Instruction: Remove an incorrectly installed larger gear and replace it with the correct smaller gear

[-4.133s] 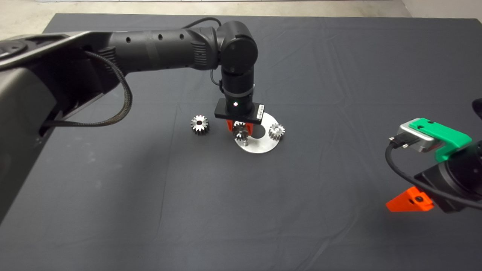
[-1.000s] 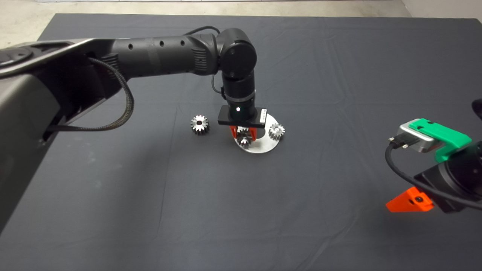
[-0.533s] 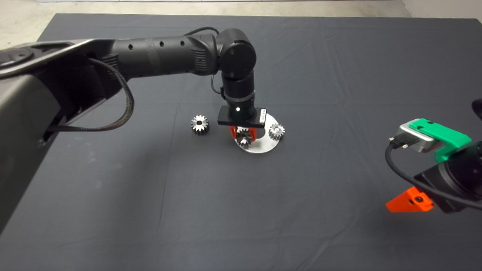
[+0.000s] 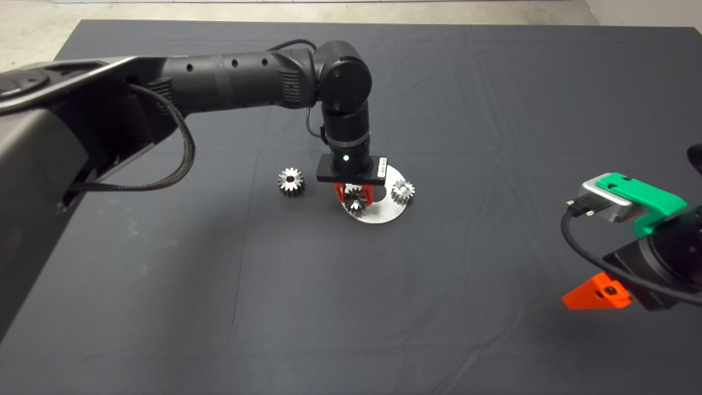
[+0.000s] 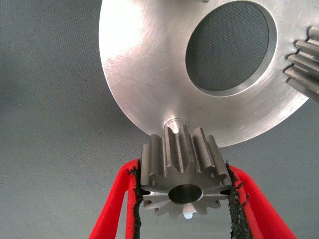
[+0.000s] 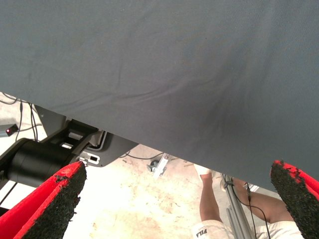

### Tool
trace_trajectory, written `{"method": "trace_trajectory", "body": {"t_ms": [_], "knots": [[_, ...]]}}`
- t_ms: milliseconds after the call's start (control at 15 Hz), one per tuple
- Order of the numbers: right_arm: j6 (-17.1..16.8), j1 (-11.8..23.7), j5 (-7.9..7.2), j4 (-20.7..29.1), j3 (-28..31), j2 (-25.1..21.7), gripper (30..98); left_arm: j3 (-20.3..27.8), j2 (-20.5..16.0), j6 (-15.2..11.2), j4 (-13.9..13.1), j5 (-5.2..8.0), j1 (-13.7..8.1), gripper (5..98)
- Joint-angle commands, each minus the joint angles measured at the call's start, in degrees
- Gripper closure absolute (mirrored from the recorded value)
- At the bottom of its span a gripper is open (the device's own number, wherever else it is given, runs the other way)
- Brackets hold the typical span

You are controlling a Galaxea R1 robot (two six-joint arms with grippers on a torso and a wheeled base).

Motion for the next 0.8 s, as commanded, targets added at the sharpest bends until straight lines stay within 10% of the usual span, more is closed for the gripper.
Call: {"method": "trace_trajectory", "body": {"t_ms": [0,733], "knots": [[-0.03,0.87,-6.24,1.79,0.30,-0.28,30.8,0.19,0.24,-0.25,-0.05,0.07,-0.52,70.7],[-0.03,0.87,-6.28,1.88,0.30,-0.46,30.8,0.99,0.32,-2.36,0.12,-0.20,-0.42,70.7]]}}
